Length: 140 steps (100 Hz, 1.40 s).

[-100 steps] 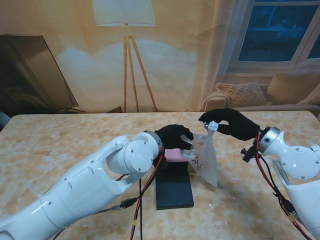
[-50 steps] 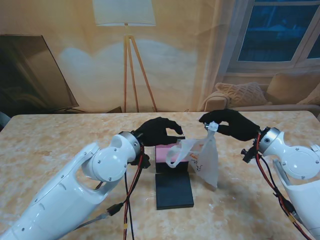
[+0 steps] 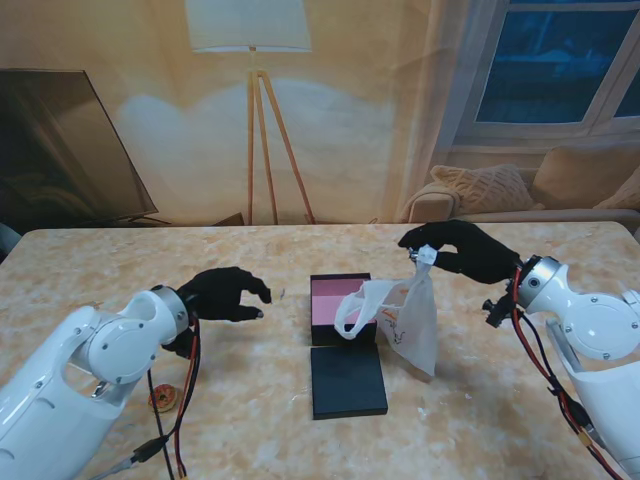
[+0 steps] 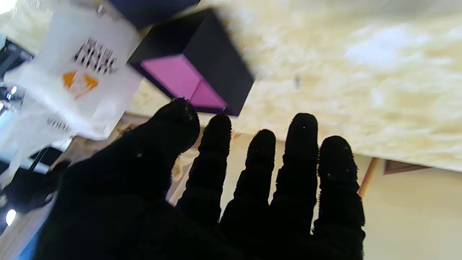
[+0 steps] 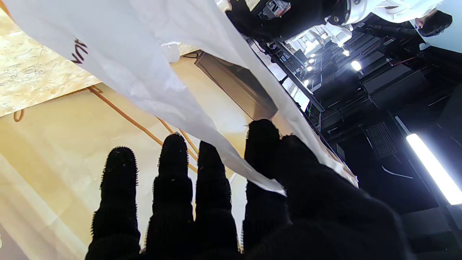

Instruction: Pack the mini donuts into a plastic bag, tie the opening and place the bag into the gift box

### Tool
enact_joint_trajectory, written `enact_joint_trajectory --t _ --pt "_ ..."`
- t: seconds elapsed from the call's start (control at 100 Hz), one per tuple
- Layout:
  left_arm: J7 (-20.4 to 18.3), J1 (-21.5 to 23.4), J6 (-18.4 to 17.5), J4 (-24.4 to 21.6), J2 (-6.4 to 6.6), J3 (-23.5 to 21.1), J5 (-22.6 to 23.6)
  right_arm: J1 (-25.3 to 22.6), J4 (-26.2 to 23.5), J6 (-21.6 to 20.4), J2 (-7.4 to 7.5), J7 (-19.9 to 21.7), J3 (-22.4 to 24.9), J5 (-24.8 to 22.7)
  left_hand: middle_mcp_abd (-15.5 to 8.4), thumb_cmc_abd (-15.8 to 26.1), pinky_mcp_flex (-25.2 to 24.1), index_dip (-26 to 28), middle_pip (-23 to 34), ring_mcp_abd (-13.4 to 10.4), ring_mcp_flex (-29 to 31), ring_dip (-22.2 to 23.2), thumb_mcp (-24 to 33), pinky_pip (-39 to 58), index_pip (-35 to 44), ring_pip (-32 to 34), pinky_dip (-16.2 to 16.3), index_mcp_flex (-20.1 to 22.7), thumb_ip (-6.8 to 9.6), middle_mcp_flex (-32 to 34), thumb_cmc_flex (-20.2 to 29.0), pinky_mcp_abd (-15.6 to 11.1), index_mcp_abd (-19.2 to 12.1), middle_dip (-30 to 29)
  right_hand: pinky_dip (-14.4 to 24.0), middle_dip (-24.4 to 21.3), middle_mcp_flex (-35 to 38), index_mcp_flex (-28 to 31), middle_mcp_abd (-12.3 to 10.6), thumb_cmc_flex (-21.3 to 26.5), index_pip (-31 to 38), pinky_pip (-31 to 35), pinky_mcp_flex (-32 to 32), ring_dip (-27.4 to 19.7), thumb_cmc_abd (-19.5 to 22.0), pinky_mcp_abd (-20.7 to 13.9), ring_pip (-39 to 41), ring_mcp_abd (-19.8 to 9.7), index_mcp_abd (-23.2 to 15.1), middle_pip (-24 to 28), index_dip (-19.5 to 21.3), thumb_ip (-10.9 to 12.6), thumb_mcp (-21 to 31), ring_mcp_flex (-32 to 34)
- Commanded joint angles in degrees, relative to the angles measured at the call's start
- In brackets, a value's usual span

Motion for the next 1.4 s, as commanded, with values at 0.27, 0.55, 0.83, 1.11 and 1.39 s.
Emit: enact_joint_trajectory --t 0.27,0.55,0.83,1.11,1.39 --pt "-4.66 4.35 -8.74 7.02 2.58 -6.30 6.98 -0.17 0.14 -0.06 -0.05 1.28 -0.25 -0.72 -2.84 -2.87 -0.36 -1.06 0.97 -2.76 1.55 2.40 2.62 -0.89 -2.57 0.37 0.14 -0.79 1.50 0.89 0.84 -1.08 -2.01 2.14 -0.25 0.95 1.02 3.67 -1.51 6.97 4.23 0.10 -0.07 0.19 0.72 -1.28 0.39 -1.02 -17.49 0.35 2.26 5.55 11.26 0.80" --pt "-2.62 8.97 -13.85 8.05 2.76 -11.84 15.62 -0.25 -0.02 0.13 -0.02 1.40 -0.11 -0.92 -4.52 -6.43 -1.69 -0.71 -3.06 -3.66 -0.75 -0.83 5.76 -5.47 -1.97 -6.70 -1.21 -1.67 1.12 -1.51 1.01 -1.36 -5.71 -0.09 -0.24 1.16 1.43 3.77 -1.54 6.97 4.24 0.14 0.05 0.22 0.74 -1.27 0.42 -0.97 -17.40 0.58 2.24 5.62 11.29 0.93" --pt "-2.08 12.35 -14.38 8.10 2.74 -15.39 18.72 0.31 0.66 0.31 -0.08 1.33 -0.61 -1.00 -4.76 -6.88 -1.86 -1.02 -4.12 -3.70 -0.78 -1.18 5.90 -6.54 -1.94 -7.64 -1.34 -2.95 0.98 -2.54 2.31 -1.69 -7.48 -1.19 -0.18 1.39 1.86 3.72 -1.66 7.02 4.15 0.29 0.34 0.24 0.69 -1.11 0.41 -0.93 -17.35 0.78 2.19 5.54 11.32 1.05" --pt "0.98 14.29 -18.09 10.55 2.68 -17.69 18.21 0.66 1.06 0.75 -0.23 0.86 -1.14 -1.23 -4.84 -13.24 -1.83 -2.82 -4.36 -4.58 -0.09 -0.37 10.80 -7.59 -2.70 -7.32 -1.09 -5.23 -0.03 -2.61 -0.43 -2.15 -10.63 -1.35 -0.22 1.52 2.01 3.76 -1.75 7.05 4.16 0.18 0.08 0.31 0.66 -1.09 0.49 -0.92 -17.24 0.84 2.17 5.56 11.33 1.21" --pt "-0.65 14.00 -20.91 12.36 3.17 -17.44 16.31 1.24 1.46 1.07 -0.30 0.72 -1.60 -1.42 -3.90 -17.09 -1.77 -1.86 -4.79 -5.23 0.49 0.74 14.23 -8.20 1.19 -6.87 -1.00 -3.40 -0.85 -2.53 -2.27 -2.02 -11.54 -0.79 -0.06 1.56 2.03 3.86 -1.89 7.04 4.20 0.50 0.13 0.35 0.71 -0.87 0.50 -0.86 -17.21 0.80 2.18 5.57 11.35 1.27"
